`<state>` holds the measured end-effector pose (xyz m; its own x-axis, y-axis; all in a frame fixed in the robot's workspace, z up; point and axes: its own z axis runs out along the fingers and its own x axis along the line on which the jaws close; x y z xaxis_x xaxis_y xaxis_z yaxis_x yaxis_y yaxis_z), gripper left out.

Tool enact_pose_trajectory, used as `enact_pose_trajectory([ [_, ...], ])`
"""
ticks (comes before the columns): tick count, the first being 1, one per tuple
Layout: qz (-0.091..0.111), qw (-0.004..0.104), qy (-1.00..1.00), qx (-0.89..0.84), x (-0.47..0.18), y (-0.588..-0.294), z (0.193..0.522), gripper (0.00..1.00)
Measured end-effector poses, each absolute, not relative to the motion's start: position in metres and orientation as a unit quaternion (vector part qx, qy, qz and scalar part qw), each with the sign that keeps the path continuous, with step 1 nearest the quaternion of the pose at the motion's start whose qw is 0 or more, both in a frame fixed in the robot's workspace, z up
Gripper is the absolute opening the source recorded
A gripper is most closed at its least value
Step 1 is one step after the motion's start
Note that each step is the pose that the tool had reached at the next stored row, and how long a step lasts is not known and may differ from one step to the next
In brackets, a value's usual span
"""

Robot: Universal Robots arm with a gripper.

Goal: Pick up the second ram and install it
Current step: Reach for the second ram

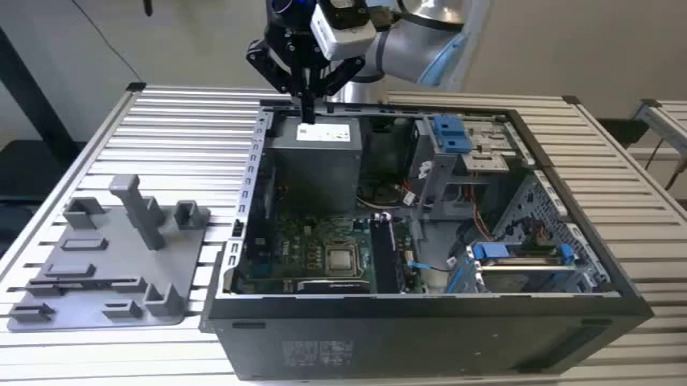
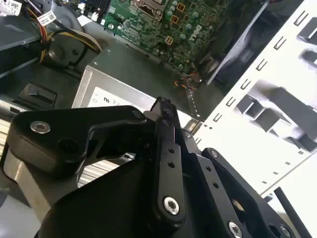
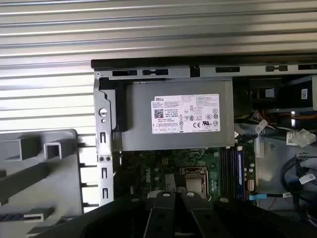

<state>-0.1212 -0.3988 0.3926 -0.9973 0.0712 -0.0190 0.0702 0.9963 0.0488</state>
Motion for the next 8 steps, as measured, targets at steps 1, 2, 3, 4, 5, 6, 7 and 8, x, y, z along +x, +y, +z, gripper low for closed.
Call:
enact_pose_trajectory([
  [1, 0.024, 0.01, 0.999, 0.035, -0.1212, -0.3988, 0.3926, 0.11],
  [2, 0.024, 0.01, 0.999, 0.035, -0.1212, -0.3988, 0.3926, 0.11],
  [3, 0.024, 0.01, 0.999, 0.035, -0.1212, -0.3988, 0.3926, 0.11],
  [4, 0.024, 0.01, 0.999, 0.035, -0.1212, -0.3988, 0.3926, 0.11],
  [5, 0.024, 0.01, 0.999, 0.035, -0.1212, -0.3988, 0.3926, 0.11],
  [6, 0.024, 0.01, 0.999, 0.035, -0.1212, -0.3988, 0.3926, 0.11],
  [7, 0.024, 0.01, 0.999, 0.035, -0.1212, -0.3988, 0.3926, 0.11],
  [8, 0.024, 0.01, 0.999, 0.035, -0.1212, -0.3988, 0.3926, 0.11],
])
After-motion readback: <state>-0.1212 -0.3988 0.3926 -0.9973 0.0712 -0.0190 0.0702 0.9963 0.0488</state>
